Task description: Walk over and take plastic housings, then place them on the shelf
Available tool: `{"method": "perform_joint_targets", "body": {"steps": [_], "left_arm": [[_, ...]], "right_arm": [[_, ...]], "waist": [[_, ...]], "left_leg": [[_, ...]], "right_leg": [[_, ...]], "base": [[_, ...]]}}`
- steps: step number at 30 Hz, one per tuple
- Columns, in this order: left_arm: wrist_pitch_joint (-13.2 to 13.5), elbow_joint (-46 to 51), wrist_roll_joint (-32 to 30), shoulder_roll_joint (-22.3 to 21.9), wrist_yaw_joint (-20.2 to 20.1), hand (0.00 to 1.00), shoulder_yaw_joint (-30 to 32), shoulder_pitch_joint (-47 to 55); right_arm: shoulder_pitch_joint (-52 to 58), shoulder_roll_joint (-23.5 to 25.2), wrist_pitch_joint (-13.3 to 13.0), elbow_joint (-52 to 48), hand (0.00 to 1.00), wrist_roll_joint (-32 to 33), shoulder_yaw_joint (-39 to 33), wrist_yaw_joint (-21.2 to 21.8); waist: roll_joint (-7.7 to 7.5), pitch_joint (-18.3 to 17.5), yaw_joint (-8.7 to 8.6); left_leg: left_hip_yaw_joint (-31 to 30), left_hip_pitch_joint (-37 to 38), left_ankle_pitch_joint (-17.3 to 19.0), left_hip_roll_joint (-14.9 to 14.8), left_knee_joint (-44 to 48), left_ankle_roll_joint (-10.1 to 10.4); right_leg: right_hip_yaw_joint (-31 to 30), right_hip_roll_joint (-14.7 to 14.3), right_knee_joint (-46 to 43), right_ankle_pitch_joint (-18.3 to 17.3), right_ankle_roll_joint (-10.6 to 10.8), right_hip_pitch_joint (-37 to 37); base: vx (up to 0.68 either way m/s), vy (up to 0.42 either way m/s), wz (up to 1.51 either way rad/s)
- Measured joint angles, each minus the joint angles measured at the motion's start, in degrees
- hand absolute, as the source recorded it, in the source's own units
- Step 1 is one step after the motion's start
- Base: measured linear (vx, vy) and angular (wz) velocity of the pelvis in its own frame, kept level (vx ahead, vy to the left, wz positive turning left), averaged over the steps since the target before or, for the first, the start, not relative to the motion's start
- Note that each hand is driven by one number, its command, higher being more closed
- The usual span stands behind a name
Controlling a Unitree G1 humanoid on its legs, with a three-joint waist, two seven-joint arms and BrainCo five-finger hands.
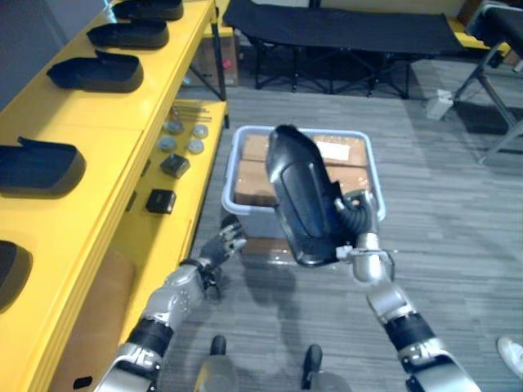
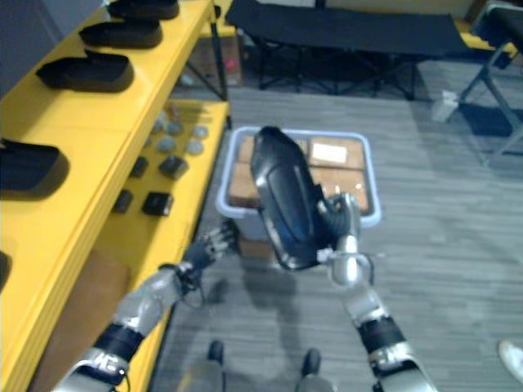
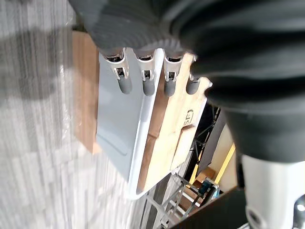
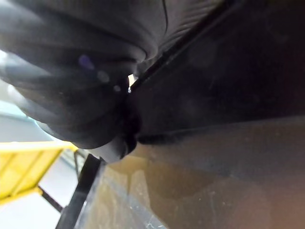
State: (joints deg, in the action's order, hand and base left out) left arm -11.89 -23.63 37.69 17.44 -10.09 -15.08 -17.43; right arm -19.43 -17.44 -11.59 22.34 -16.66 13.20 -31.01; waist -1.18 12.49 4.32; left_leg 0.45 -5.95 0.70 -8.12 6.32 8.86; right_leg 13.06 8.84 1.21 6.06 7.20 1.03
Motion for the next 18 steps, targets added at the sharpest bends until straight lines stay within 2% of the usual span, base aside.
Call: {"method": "perform_joint_targets", "body": {"steps": [8, 18], "left_arm": [[-0.03, -0.02, -2.8, -0.61, 0.53, 0.0, -4.29, -0.84], [0.48, -1.88, -4.37, -2.89, 4.3, 0.0, -8.86, -3.09]], "right_arm": [[-2.94, 0.42, 0.0, 1.36, 1.0, -1.1, 4.04, 1.46], [-4.63, 3.66, 0.0, 5.45, 1.0, -2.25, 8.61, 2.77]], "waist": [[-0.02, -0.01, -0.07], [-0.92, -0.56, -0.09]], "left_leg": [[-0.08, 0.02, -0.03, 0.04, 0.04, -0.04], [-0.31, 0.56, -0.97, 0.1, -1.14, -0.03]], "right_leg": [[0.0, -0.01, -0.04, 0.01, -0.02, -0.09], [0.28, 0.04, -0.34, 0.01, -0.02, -0.15]], "base": [[0.0, 0.0, 0.0], [0.0, 0.0, 0.0]]}}
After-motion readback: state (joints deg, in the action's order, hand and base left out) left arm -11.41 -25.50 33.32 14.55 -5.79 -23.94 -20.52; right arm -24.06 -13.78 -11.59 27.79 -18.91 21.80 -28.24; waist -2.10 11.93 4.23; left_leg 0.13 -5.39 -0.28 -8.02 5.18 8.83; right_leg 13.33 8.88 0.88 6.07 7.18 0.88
